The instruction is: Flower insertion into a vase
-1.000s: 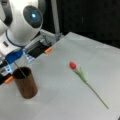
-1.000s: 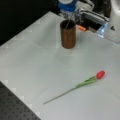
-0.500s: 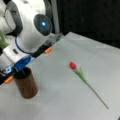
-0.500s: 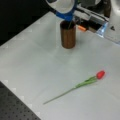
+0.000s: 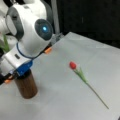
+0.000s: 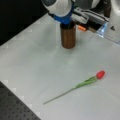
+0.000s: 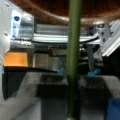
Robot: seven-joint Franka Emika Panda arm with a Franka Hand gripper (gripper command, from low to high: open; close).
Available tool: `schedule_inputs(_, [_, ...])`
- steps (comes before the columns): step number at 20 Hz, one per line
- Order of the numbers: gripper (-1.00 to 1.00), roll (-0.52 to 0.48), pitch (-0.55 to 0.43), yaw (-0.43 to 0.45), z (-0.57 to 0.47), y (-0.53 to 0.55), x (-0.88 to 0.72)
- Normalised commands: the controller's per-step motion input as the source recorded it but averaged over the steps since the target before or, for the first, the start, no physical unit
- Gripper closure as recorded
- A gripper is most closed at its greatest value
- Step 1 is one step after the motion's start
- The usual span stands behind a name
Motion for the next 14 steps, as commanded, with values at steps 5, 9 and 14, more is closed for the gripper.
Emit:
schedule_inputs(5, [-1.0, 0.099, 0.047, -0.209, -0.07, 0.01, 0.32])
schedule_inputs(9, [-1.0, 0.074, 0.097, -0.193, 0.09, -0.01, 0.31])
schedule_inputs(14, [-1.0, 0.062, 0.159, -0.166, 0.22, -0.04, 0.3])
